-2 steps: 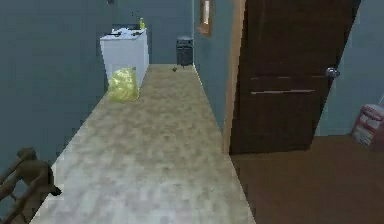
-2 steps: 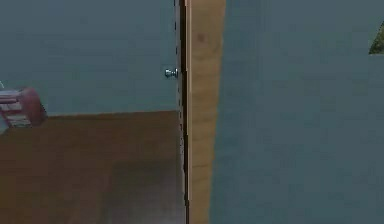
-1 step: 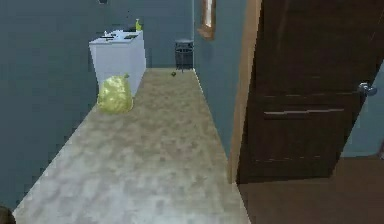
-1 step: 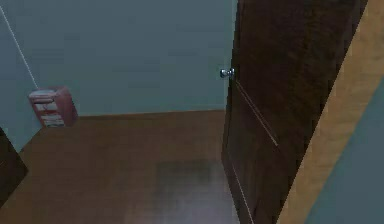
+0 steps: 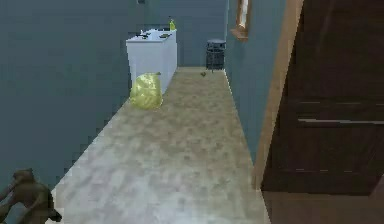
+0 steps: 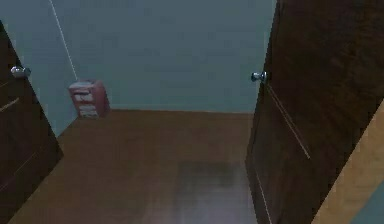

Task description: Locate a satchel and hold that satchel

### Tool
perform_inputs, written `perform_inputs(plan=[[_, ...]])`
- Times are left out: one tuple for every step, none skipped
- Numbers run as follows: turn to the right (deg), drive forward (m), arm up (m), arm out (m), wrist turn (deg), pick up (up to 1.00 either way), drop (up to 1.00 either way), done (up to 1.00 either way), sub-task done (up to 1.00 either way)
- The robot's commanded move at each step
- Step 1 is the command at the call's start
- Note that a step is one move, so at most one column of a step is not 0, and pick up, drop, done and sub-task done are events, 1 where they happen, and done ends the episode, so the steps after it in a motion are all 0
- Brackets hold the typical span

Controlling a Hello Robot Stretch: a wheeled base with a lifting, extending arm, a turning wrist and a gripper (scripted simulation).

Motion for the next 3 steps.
perform_inputs(plan=[[0.0, 1.0, 0.0, 0.0, 0.0, 0.0, 0.0, 0.0, 0.0], [0.0, 1.0, 0.0, 0.0, 0.0, 0.0, 0.0, 0.0, 0.0], [0.0, 1.0, 0.0, 0.0, 0.0, 0.0, 0.0, 0.0, 0.0]])
